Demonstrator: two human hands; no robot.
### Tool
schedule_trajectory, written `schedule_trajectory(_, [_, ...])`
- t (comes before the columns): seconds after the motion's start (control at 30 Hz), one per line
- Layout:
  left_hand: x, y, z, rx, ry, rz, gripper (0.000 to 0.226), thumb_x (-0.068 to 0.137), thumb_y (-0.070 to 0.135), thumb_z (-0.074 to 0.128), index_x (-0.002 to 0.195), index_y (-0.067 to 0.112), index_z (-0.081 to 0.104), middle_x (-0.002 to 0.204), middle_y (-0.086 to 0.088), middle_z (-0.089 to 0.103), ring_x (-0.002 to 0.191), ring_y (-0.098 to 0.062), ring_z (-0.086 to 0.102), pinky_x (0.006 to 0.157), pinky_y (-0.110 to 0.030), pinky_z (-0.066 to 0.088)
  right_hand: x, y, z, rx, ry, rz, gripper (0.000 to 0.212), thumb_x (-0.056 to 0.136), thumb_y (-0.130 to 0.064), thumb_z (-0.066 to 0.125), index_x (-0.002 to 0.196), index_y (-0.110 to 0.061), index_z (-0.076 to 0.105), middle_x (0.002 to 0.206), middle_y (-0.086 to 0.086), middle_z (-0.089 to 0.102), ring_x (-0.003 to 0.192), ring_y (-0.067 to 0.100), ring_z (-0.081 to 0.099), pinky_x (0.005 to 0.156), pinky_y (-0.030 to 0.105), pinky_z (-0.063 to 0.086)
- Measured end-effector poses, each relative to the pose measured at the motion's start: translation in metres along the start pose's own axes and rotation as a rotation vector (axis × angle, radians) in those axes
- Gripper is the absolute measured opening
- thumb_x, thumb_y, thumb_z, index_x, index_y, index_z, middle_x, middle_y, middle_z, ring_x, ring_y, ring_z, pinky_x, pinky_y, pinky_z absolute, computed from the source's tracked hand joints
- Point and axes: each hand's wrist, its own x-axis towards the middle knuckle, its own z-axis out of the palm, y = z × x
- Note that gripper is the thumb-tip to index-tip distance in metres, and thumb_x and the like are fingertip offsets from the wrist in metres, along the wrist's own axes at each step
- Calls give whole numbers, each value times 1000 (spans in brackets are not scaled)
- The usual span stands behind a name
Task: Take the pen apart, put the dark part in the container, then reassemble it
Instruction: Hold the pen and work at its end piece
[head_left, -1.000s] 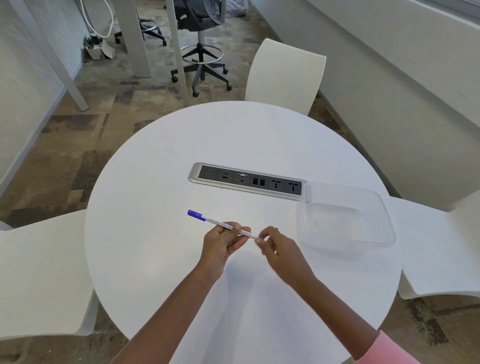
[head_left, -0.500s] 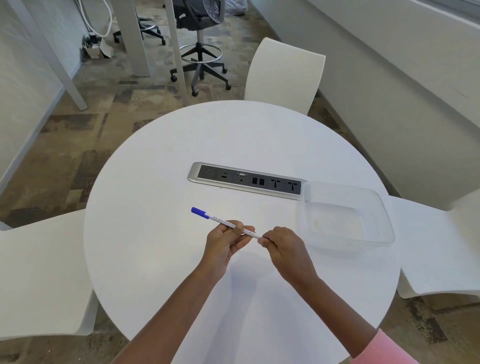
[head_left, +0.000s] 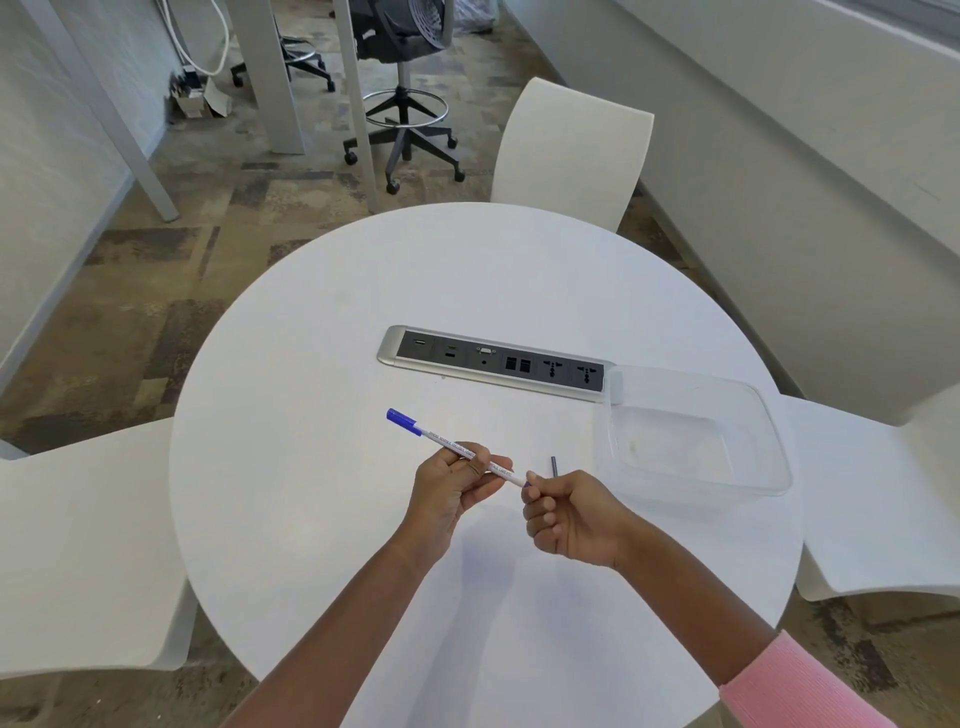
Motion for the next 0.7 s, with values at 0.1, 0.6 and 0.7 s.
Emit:
schedule_trajectory(0.1, [1,-1,-1,-22,18,-1,11,90,4,52,80,5,57,71,-7,74,69,-16,71,63,-19,57,1,5,4,-216,112,-125,42,95,-33,40,60,-12,51,45,-4,45,40,9,40,40,15,34])
schedule_trajectory(0.6, [-1,1,0,-111,72,-38,9,90,3,51,84,3,58,68,-8,74,65,-17,72,59,-19,57,18,25,-11,-1664,705,-1267,26,82,-24,44,66,-9,58,57,3,52,55,18,42,55,26,29])
schedule_trajectory(0.7, [-1,1,2,-116,63,-40,8,89,3,51,84,2,57,68,-8,73,65,-16,72,59,-19,57,14,25,-7,-1468,607,-1146,31,83,-26,46,69,-4,62,60,9,53,58,23,46,54,24,31])
